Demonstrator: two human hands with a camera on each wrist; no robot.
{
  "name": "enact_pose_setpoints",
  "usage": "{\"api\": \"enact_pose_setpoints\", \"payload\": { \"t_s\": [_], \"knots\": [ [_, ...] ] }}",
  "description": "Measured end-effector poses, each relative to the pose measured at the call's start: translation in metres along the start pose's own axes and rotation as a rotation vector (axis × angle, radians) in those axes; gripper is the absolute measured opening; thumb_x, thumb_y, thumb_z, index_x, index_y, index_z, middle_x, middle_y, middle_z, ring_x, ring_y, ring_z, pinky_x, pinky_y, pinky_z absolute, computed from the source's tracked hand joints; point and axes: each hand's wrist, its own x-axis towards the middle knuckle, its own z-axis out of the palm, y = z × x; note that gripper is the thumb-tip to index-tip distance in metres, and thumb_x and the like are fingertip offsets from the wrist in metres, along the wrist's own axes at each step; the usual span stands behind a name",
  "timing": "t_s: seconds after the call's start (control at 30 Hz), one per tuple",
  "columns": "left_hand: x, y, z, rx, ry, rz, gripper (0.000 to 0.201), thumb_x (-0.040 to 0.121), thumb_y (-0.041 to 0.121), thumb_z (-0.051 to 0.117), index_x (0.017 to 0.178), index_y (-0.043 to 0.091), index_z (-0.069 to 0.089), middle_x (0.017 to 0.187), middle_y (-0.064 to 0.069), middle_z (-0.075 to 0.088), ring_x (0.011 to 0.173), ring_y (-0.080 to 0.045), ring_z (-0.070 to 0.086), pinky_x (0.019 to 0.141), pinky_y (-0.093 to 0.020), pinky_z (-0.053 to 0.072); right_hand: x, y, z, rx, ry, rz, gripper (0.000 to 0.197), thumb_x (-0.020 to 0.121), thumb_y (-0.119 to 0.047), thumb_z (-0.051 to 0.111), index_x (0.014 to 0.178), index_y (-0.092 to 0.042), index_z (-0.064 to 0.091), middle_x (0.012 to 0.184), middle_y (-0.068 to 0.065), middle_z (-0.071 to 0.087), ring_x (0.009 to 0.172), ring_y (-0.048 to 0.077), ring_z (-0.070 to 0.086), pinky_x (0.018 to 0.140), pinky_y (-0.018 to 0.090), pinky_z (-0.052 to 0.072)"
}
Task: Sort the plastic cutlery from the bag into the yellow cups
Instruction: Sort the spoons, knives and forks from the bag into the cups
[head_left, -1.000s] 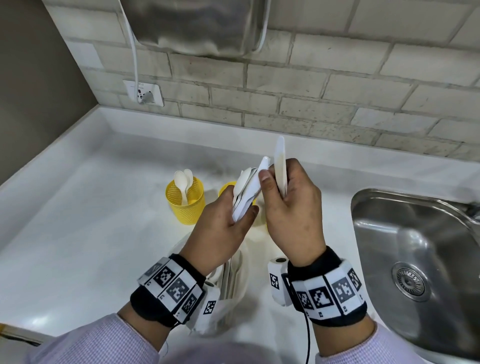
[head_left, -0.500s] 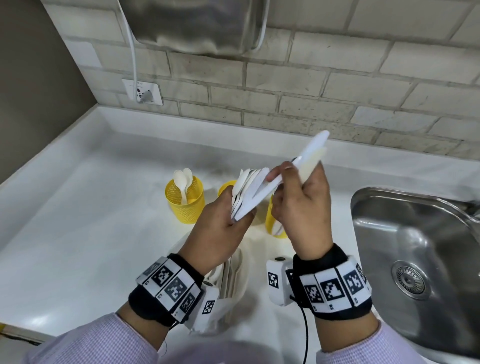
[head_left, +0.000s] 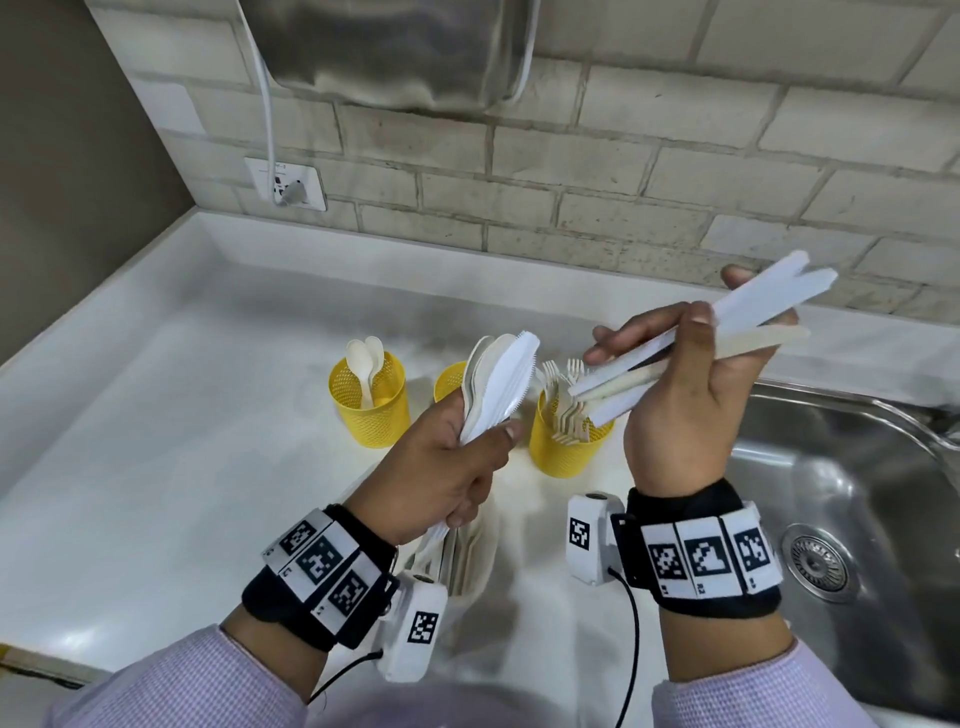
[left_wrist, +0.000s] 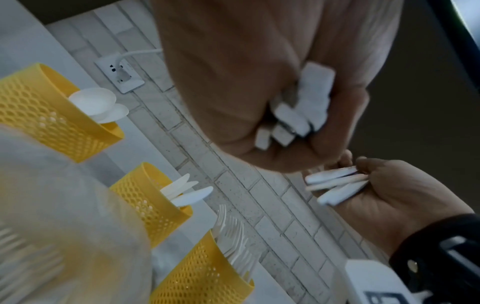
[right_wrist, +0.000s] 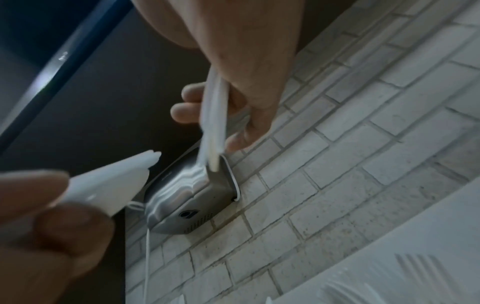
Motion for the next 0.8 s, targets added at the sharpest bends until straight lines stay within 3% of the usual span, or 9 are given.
{"api": "enact_pose_setpoints", "payload": {
  "t_s": [0.1,0.17,0.23,0.3,0.37,0.5,0.6,0.7,0.8],
  "knots": [
    [-0.002,0.004,0.002,-0.035,-0.030,-0.019,0.046,0.106,0.015,0.053,0.068,0.041,0.056,0.061,0.004,0.037,0.040,-0.015,0.029,0.041,-0.020,0.027,-0.004,0.013,-0.001,-0.115,-0.106,0.027,0.018,0.109,-0.016,0.041,0.125,-0.022,0.046,0.066,-0.001,0.039,0.051,0.019,0.036,0.056,0.036,0.041],
    [-0.003,0.005,0.002,-0.043,-0.037,-0.027,0.044,0.106,0.016,0.054,0.070,0.042,0.058,0.062,0.003,0.038,0.040,-0.015,0.028,0.041,-0.020,0.028,-0.008,0.019,0.000,-0.205,-0.156,0.104,0.014,0.103,-0.029,0.054,0.115,-0.030,0.060,0.067,-0.008,0.044,0.055,0.014,0.038,0.062,0.033,0.036],
    [-0.003,0.005,0.002,-0.044,-0.041,-0.031,0.040,0.106,0.018,0.054,0.073,0.040,0.058,0.061,0.004,0.038,0.039,-0.015,0.029,0.041,-0.020,0.028,-0.014,0.021,0.002,-0.234,-0.218,0.189,0.009,0.097,-0.032,0.064,0.099,-0.025,0.068,0.061,-0.018,0.051,0.052,0.008,0.045,0.064,0.026,0.036],
    [-0.003,0.004,0.000,-0.048,-0.041,-0.028,0.030,0.105,0.021,0.058,0.079,0.037,0.058,0.061,0.003,0.039,0.038,-0.014,0.030,0.040,-0.020,0.029,-0.020,0.022,0.004,-0.255,-0.298,0.265,0.011,0.092,-0.029,0.067,0.088,-0.018,0.069,0.052,-0.018,0.053,0.047,-0.002,0.046,0.057,0.018,0.035],
    [-0.003,0.004,-0.002,-0.059,-0.038,-0.028,0.023,0.104,0.024,0.059,0.085,0.037,0.058,0.063,0.001,0.040,0.037,-0.013,0.031,0.040,-0.020,0.030,-0.023,0.024,0.003,-0.271,-0.353,0.294,0.012,0.093,-0.023,0.070,0.085,-0.015,0.069,0.049,-0.018,0.052,0.043,0.000,0.047,0.053,0.017,0.035],
    [-0.003,0.001,-0.003,-0.071,-0.039,-0.037,0.028,0.106,0.021,0.055,0.086,0.040,0.060,0.066,-0.004,0.040,0.037,-0.014,0.031,0.040,-0.020,0.030,-0.020,0.026,-0.002,-0.273,-0.388,0.332,0.010,0.095,-0.012,0.071,0.087,-0.007,0.069,0.048,-0.018,0.052,0.042,0.000,0.046,0.051,0.012,0.035],
    [-0.004,0.001,0.000,-0.099,-0.057,-0.034,0.020,0.104,0.025,0.057,0.088,0.037,0.060,0.066,-0.004,0.043,0.038,-0.017,0.030,0.040,-0.020,0.031,-0.019,0.025,-0.005,-0.251,-0.374,0.327,0.015,0.094,-0.016,0.072,0.087,-0.004,0.070,0.049,-0.017,0.051,0.043,0.000,0.044,0.050,0.014,0.036],
    [-0.003,0.001,0.002,-0.140,-0.054,-0.038,0.006,0.100,0.029,0.059,0.097,0.024,0.058,0.067,-0.004,0.045,0.039,-0.015,0.031,0.039,-0.019,0.032,-0.018,0.023,-0.006,-0.213,-0.301,0.339,0.015,0.091,-0.029,0.070,0.079,-0.020,0.071,0.051,-0.015,0.048,0.045,0.005,0.039,0.054,0.021,0.033],
    [-0.002,-0.002,0.002,-0.124,-0.036,-0.031,0.019,0.101,0.027,0.057,0.099,0.010,0.049,0.069,-0.006,0.048,0.039,-0.014,0.031,0.039,-0.019,0.032,-0.017,0.020,-0.005,-0.127,-0.177,0.387,0.018,0.099,-0.019,0.065,0.082,-0.014,0.064,0.047,-0.010,0.041,0.040,0.009,0.034,0.049,0.021,0.031]
  ]
}}
